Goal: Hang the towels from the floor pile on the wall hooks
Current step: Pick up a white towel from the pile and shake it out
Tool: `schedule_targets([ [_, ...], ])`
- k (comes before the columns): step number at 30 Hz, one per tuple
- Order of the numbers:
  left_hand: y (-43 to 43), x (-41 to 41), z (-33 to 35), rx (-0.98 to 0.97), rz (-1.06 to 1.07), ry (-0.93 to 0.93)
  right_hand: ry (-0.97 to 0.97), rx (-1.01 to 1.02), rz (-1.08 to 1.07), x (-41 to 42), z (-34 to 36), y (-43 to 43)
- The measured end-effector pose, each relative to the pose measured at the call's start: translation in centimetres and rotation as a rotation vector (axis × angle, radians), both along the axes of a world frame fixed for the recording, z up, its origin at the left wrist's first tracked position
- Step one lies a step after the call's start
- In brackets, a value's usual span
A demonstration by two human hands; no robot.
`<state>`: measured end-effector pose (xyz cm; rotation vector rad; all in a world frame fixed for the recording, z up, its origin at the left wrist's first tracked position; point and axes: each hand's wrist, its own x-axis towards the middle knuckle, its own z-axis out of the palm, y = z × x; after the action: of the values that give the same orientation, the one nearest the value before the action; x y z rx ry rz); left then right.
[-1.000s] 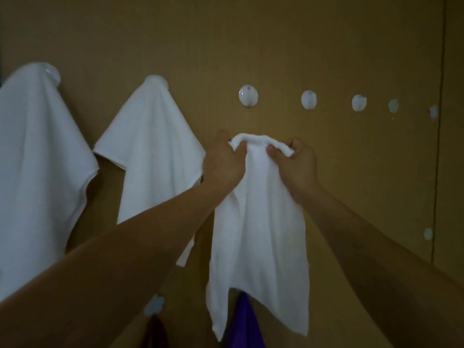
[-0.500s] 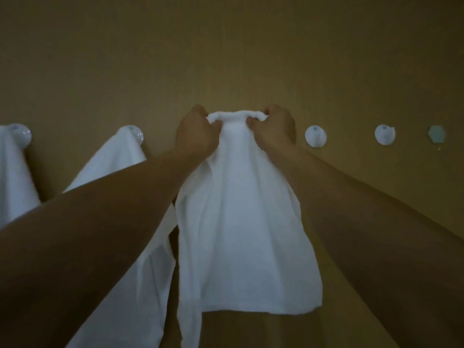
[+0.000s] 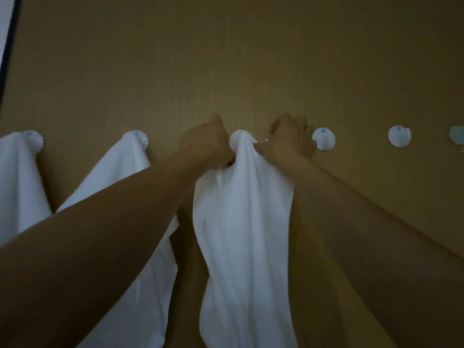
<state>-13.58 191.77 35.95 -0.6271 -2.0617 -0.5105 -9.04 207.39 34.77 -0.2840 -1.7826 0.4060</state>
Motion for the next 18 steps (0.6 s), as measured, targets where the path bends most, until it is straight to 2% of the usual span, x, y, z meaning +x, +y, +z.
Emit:
schedule_targets([
  [1,0.3,0.2,-0.2,-0.035,0.09,0.147,0.086,0.133,-0.107,-0.1,-0.5,-0.2],
  [3,0.8,0.3,-1.0,-0.147,0.164,0.412,0.184,0.349,-0.152,-0.4,-1.4,-0.8],
  [5,0.8,-0.2,-2.0,-0.213,0.077,0.47,0.123,0.44,-0.115,-0.8,-2.3,-0.8],
  [8,0.6,-1.0,-3.5,-0.172,-0.164,0.335,0.085,0.439,0.062,-1.4,-3.6,-0.5],
  [11,0.6,-0.4,-4.4,0.086,-0.388,0.065,0.087,0.33,0.279,-1.3,-4.9,-0.8],
  [14,0.7,1.2,-5.4,0.262,-0.493,-0.238,0.001,0.226,0.391,-0.3,-5.8,-1.2],
  [16,0.8,2.1,-6.5,0.276,-0.587,-0.308,-0.11,0.157,0.444,0.4,-6.2,-1.1],
  [18,1.1,2.4,-7.7,0.266,-0.658,-0.29,-0.182,0.134,0.492,1.0,-6.8,-1.2],
])
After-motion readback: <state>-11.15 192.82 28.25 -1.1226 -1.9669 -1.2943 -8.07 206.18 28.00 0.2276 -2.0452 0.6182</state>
